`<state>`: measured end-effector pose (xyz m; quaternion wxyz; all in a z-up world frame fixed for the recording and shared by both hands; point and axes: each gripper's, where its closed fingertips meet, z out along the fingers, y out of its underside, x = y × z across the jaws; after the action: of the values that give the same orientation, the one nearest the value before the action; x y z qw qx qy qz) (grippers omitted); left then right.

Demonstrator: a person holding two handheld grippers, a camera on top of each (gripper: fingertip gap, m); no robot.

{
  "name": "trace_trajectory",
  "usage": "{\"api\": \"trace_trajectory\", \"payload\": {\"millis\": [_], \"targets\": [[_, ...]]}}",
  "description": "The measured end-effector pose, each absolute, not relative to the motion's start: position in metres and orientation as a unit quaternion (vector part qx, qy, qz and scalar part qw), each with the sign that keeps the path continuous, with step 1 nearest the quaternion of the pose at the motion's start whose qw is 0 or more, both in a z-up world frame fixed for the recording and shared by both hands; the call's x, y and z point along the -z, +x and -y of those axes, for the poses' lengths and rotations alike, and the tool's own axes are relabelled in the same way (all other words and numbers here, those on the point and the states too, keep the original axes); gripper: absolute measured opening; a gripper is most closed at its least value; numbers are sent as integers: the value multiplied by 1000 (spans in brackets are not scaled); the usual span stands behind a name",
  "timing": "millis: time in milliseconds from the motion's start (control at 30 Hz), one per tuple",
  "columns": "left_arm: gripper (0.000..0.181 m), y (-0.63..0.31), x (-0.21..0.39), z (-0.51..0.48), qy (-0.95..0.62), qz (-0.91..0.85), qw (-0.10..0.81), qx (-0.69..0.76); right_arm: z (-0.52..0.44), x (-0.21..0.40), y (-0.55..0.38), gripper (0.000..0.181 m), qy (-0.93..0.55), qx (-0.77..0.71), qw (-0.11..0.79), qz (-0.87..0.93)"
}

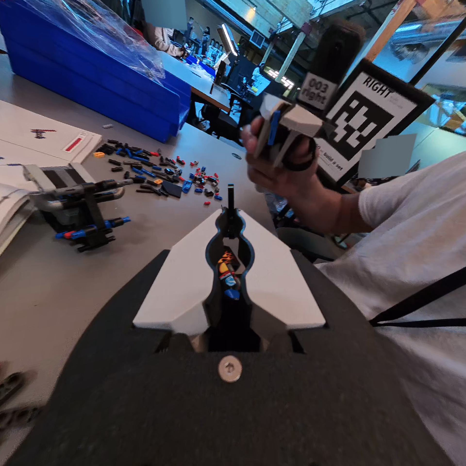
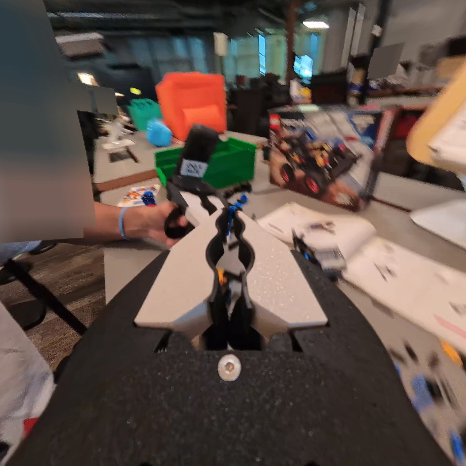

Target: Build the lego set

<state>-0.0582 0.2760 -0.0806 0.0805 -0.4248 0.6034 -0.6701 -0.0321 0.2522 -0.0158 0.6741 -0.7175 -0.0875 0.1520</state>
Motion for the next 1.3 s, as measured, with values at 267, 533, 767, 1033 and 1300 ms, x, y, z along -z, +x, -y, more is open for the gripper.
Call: {"api": "trace_trajectory", "payload": {"millis": [267,533,767,1033,1300], "targets": [[1,-60,73,-280,-441,-521,-42,730,-311,44,-72,2,-702,-176,653,221],[1,-56,75,-289,-458,-494,-57,737,-313,48,-65,3,-699,-98,667,236],[0,-53,77,-298,-469,-492,-39,733,-307,57,-58,1,-715,-87,656,225],[1,-44,98,-312,-502,-552,53,663,-284,76,-15,2,-783,-47,590,194],[1,-44,100,-308,-497,-569,72,651,-244,155,21,2,-898,-52,406,165]]}}
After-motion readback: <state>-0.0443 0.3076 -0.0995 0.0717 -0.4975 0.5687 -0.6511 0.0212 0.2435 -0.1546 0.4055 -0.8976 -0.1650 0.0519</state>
